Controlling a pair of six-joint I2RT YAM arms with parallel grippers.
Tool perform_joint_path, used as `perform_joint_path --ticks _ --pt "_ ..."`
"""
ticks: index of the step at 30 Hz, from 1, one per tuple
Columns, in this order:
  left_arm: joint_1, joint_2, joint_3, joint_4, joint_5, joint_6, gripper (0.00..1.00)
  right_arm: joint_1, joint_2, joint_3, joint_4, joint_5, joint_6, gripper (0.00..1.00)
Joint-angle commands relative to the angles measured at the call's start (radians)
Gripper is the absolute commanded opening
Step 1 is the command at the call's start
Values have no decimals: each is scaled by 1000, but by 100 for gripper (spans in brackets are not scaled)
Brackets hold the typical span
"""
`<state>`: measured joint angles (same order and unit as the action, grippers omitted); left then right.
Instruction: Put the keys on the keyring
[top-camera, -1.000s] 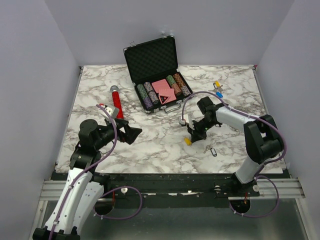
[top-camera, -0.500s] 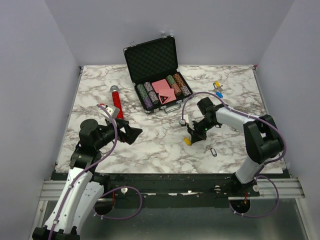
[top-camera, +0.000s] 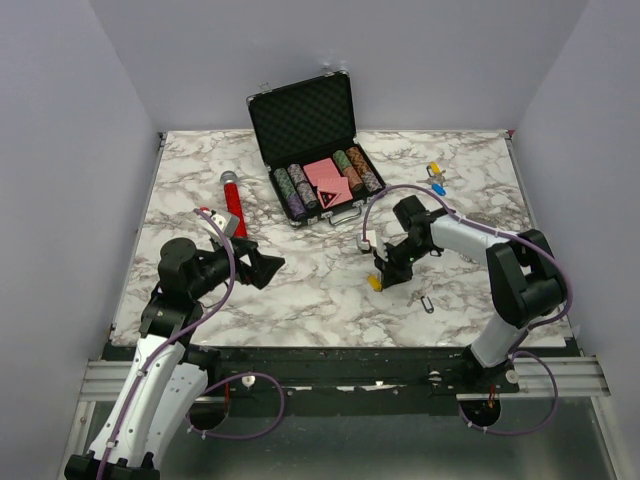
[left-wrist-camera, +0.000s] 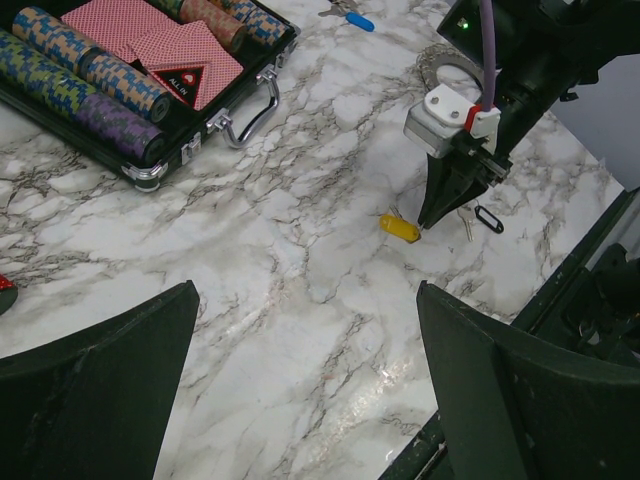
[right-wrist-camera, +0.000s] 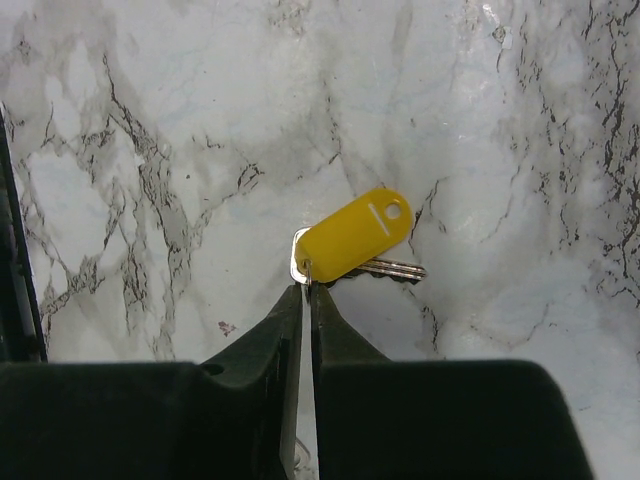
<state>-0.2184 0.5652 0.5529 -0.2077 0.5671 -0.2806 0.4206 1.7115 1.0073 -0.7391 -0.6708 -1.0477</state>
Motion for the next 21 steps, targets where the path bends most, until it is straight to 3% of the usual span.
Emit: perform_joint_path --ticks 1,10,16,21 --pt "-7 -2 -4 10 20 14 98 12 8 -15 -9 -7 -5 17" --pt "-9 -4 -5 8 22 15 98 20 20 -16 -3 -3 3 20" --pt "-10 -2 -4 14 28 14 98 21 14 -1 -8 -4 18 1" --pt "-48 -43 -65 160 155 -35 96 21 -50 134 -173 -130 -38 1"
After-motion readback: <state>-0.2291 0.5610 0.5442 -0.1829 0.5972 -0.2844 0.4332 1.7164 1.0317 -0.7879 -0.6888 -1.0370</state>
